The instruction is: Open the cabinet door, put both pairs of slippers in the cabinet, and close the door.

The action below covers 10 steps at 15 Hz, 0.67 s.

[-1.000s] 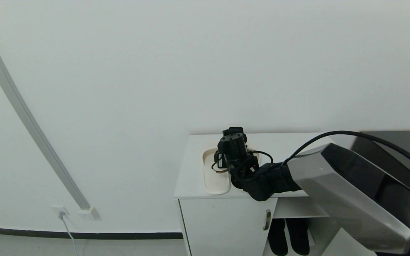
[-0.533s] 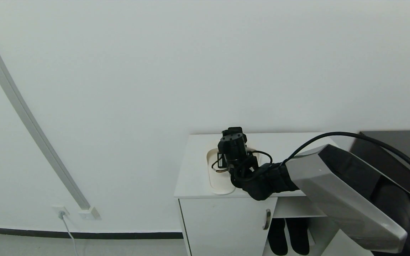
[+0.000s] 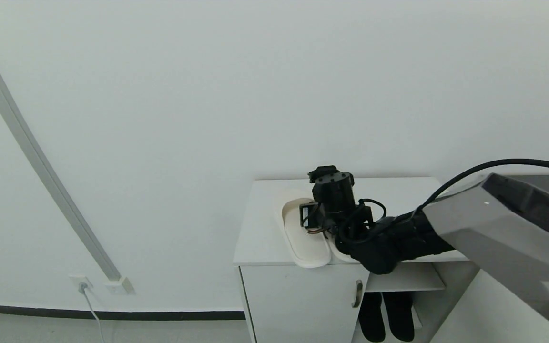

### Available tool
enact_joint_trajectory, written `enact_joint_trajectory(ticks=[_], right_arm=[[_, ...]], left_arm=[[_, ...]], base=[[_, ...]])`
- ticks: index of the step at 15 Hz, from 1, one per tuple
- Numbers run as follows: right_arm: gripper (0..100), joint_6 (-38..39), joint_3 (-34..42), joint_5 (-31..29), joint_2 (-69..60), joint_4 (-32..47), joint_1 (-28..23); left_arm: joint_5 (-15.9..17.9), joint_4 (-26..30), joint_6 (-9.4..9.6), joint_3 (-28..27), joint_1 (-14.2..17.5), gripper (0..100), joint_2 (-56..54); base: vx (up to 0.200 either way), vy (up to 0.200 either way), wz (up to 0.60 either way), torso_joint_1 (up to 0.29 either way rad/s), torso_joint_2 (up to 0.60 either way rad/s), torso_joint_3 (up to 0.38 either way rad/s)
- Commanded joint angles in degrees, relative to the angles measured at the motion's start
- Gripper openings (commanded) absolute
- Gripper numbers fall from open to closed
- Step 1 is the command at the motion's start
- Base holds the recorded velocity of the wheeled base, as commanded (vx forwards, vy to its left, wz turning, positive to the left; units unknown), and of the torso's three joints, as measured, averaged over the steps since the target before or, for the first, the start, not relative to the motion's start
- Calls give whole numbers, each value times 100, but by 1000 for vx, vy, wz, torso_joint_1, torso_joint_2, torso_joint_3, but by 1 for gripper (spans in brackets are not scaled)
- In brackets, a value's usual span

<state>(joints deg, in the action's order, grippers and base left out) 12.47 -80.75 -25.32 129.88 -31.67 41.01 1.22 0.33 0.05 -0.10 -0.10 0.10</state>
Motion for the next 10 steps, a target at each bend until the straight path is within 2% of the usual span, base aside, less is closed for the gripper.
enact_joint_trajectory(ticks=[1, 4, 6, 8, 10], right_arm=[[0, -272, 1633, 642, -1360, -814, -58], [0, -359, 2819, 1161, -2054, -1447, -84], [0, -403, 3777, 1934, -2845, -1544, -40], [0, -403, 4243, 2128, -3329, -1500, 118], [0, -403, 4313, 2145, -3434, -1438, 258]], left_arm=[[1, 2, 4, 1, 1, 0, -1], [1, 2, 4, 1, 1, 0, -1], [1, 2, 4, 1, 1, 0, -1], [1, 2, -5, 1, 1, 0, -1], [1, 2, -5, 1, 1, 0, -1]], base=[[0, 0, 0, 0, 0, 0], [0, 0, 0, 0, 0, 0], [0, 0, 0, 0, 0, 0], [0, 0, 0, 0, 0, 0], [0, 0, 0, 0, 0, 0]])
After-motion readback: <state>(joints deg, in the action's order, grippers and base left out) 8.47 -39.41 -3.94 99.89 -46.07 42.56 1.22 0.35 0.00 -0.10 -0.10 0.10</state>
